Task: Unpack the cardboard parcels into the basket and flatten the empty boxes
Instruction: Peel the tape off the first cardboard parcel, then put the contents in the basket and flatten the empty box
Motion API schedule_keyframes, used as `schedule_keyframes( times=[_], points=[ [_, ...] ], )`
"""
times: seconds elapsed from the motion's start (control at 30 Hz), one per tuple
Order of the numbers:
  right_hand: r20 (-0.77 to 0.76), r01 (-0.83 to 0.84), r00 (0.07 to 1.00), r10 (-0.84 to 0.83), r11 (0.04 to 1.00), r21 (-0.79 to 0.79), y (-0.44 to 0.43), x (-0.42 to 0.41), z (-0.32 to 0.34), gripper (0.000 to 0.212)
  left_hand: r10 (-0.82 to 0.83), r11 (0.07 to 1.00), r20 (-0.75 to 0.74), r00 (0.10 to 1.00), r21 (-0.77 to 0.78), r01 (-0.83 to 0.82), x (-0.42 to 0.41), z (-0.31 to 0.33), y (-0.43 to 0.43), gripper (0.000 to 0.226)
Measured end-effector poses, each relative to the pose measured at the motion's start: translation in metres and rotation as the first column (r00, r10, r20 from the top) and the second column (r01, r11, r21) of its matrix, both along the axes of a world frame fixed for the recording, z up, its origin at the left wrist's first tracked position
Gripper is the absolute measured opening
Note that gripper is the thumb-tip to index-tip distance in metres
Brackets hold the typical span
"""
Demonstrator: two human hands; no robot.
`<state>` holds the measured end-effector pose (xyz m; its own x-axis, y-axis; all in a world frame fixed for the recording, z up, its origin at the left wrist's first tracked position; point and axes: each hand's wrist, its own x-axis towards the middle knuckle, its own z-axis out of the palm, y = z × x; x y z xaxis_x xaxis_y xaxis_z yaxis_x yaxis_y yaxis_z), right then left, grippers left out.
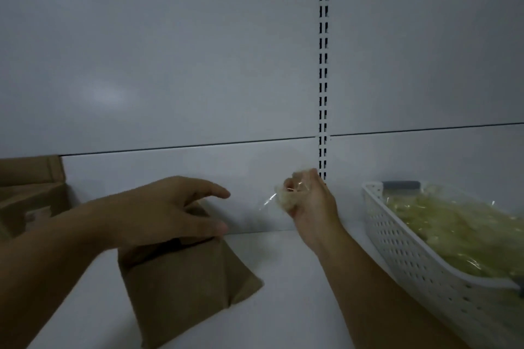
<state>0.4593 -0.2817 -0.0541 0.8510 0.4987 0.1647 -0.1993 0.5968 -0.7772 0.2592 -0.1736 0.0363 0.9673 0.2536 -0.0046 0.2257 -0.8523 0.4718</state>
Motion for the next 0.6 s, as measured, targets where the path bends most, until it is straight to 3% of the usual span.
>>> schedule_keyframes(
  times=[0.13,0.23,0.33,0.43,0.6],
  points=[
    [0.076,-0.153,0.986,0.148,0.987,0.056,0.000,-0.007,-0.001,0.045,-0.016,1.000,0.289,0.957,-0.015,0.022,0.037,-0.006,-0.008,0.075],
    [0.047,-0.304,0.953,0.300,0.937,0.171,-0.001,-0.016,0.000,0.054,-0.139,0.977,0.292,0.946,0.194,0.084,0.058,-0.005,-0.016,0.083],
    [0.132,-0.384,0.922,0.365,0.908,0.169,-0.005,-0.024,0.003,0.060,-0.196,0.960,0.305,0.932,0.255,0.119,0.072,0.001,-0.019,0.060],
    [0.193,-0.303,0.936,0.294,0.953,0.017,-0.015,-0.039,0.014,0.064,-0.220,0.967,0.380,0.898,0.208,0.149,0.075,0.012,-0.012,0.020],
    [0.508,0.011,0.837,0.204,0.921,-0.388,-0.065,-0.065,0.055,0.052,-0.392,0.918,0.448,0.804,0.135,0.373,0.077,0.045,-0.009,0.017]
  ],
)
